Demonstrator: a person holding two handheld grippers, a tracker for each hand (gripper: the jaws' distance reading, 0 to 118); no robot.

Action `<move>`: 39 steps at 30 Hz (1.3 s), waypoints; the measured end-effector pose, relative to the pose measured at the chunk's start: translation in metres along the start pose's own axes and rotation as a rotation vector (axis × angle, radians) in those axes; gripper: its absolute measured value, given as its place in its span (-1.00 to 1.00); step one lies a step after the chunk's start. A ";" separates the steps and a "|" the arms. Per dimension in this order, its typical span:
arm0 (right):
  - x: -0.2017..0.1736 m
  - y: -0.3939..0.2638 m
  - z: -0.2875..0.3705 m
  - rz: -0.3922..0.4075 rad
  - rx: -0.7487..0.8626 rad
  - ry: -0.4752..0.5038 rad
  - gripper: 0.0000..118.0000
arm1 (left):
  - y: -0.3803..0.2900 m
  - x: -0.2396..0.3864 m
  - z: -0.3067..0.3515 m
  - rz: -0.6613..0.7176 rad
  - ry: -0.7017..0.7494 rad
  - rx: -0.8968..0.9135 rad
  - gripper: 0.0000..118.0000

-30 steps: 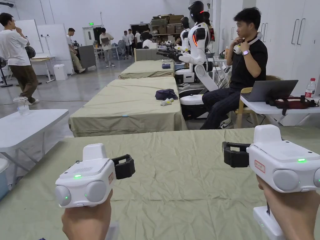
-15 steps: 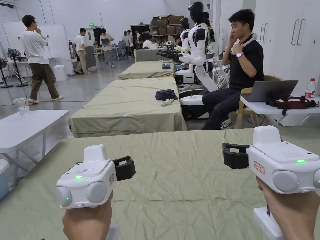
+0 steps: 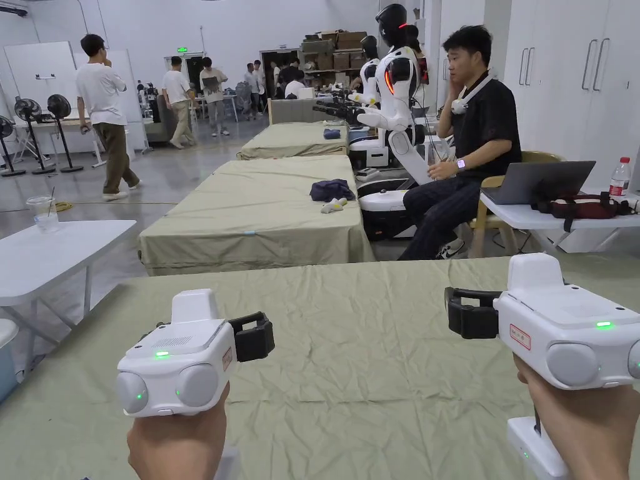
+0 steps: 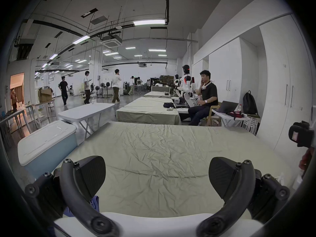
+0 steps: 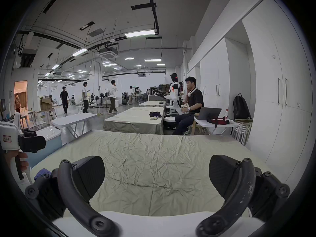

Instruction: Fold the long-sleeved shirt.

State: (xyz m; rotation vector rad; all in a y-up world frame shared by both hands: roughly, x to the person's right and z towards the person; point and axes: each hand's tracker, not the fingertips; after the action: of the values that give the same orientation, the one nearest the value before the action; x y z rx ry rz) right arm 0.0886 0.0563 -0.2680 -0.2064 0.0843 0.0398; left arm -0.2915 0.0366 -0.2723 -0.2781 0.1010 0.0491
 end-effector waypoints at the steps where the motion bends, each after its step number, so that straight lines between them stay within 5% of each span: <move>1: 0.000 0.000 0.000 0.002 -0.001 -0.001 1.00 | 0.000 0.000 0.000 -0.006 0.003 -0.002 1.00; 39: 0.003 -0.005 0.001 -0.014 -0.007 -0.005 1.00 | -0.001 0.004 0.007 -0.001 -0.067 -0.008 1.00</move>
State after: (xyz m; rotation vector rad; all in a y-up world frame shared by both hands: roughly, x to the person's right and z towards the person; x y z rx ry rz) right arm 0.0914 0.0521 -0.2662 -0.2139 0.0780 0.0267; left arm -0.2866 0.0377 -0.2660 -0.2841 0.0337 0.0580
